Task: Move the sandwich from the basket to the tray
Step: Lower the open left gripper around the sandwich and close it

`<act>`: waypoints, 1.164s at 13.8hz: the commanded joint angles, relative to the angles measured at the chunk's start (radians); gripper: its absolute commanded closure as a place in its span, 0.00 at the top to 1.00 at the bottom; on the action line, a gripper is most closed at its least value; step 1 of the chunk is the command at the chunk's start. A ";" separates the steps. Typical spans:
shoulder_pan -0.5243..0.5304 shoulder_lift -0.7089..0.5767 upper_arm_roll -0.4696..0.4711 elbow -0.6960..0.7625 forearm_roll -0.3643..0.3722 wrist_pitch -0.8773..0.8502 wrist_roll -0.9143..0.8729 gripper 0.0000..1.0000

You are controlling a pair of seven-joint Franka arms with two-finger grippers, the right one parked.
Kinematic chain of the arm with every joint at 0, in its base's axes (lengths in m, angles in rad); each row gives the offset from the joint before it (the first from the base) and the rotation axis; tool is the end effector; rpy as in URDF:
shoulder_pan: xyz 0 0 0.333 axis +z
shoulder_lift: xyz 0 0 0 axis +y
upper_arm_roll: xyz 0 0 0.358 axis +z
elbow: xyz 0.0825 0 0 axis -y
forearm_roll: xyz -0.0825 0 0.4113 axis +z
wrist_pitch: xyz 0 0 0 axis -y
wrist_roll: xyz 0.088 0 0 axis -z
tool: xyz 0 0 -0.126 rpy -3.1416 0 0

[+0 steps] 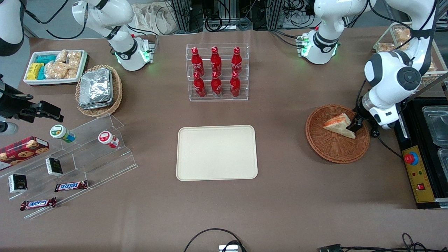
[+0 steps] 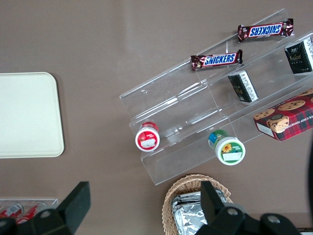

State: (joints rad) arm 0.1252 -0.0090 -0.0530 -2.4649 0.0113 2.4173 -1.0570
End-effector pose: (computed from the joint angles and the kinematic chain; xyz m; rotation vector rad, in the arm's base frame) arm 0.4854 0.0353 0.2963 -2.6396 -1.6560 0.0473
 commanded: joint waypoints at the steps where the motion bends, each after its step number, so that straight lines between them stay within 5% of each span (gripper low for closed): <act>1: 0.004 -0.006 0.021 -0.054 0.015 0.078 -0.018 1.00; 16: -0.030 0.029 0.015 -0.059 -0.007 0.126 -0.112 1.00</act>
State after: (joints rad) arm 0.1143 0.0211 -0.0346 -2.5036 0.0058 2.5020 -1.1374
